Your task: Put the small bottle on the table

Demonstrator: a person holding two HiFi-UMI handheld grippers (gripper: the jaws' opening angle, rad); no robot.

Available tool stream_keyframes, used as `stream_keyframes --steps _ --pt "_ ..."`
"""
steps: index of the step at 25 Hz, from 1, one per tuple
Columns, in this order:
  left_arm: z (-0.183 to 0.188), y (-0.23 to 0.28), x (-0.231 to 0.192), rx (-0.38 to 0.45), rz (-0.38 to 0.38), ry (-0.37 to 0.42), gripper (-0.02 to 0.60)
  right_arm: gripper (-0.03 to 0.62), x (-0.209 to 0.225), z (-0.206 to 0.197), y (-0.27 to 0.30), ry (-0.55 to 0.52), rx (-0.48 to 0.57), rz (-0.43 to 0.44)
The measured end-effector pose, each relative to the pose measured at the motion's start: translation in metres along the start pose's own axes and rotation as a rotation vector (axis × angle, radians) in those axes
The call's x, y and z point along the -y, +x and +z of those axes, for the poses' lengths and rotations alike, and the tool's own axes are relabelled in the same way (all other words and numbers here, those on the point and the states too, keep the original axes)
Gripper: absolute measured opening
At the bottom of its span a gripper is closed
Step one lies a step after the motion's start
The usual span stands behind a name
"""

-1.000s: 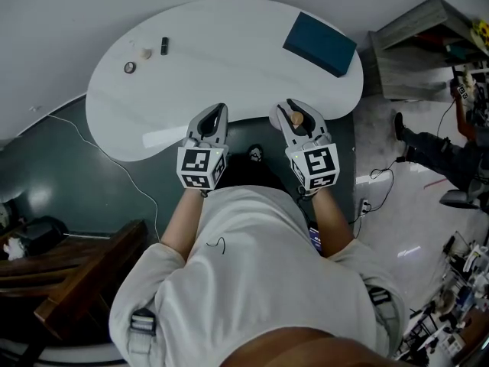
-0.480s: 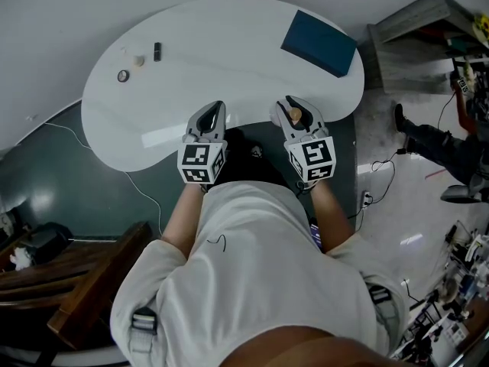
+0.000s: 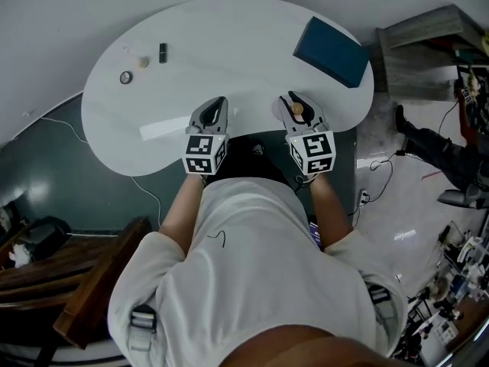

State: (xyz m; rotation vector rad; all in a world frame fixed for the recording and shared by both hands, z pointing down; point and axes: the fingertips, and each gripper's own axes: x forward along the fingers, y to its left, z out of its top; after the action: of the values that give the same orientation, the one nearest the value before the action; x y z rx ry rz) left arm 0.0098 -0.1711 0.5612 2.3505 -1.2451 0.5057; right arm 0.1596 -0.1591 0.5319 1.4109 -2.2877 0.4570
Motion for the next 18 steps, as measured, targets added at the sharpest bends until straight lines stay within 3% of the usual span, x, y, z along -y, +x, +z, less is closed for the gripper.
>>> stream_keyframes --steps 18 --pt "-0.021 0.035 -0.051 -0.086 0.016 -0.074 0.012 0.092 0.008 -0.010 0.090 -0.019 -0.109 0.046"
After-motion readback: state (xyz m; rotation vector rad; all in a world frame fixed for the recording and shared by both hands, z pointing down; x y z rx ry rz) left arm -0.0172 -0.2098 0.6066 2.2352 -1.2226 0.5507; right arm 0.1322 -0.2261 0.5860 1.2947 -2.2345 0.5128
